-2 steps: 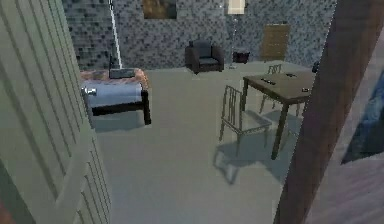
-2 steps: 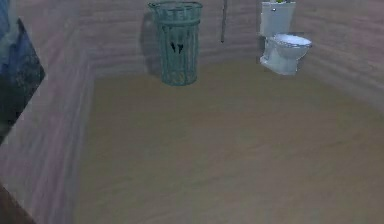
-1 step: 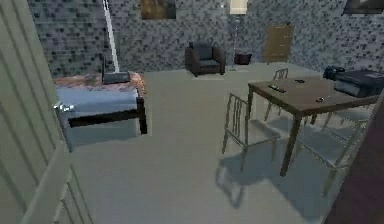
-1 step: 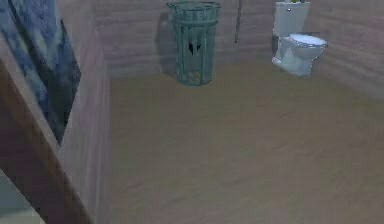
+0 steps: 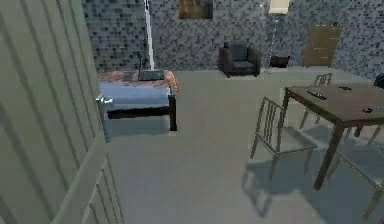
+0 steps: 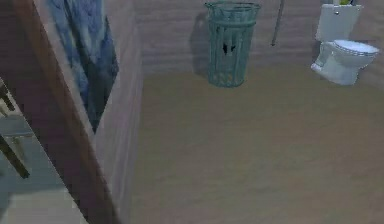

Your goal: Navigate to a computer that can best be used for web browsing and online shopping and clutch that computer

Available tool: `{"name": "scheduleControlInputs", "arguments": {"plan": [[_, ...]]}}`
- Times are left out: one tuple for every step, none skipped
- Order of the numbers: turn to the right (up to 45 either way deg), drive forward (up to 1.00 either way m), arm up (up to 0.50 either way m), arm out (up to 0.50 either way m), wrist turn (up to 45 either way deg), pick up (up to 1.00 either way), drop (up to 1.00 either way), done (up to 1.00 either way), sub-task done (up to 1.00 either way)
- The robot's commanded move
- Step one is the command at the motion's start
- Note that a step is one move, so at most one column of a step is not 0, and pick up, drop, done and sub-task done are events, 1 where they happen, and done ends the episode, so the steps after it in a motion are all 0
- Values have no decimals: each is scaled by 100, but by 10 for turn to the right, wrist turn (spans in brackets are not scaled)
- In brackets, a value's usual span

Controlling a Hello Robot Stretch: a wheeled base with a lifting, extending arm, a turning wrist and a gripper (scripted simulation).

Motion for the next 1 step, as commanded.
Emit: {"name": "scheduleControlInputs", "arguments": {"plan": [[0, 90, 0, 0, 0, 0, 0, 0, 0]]}}
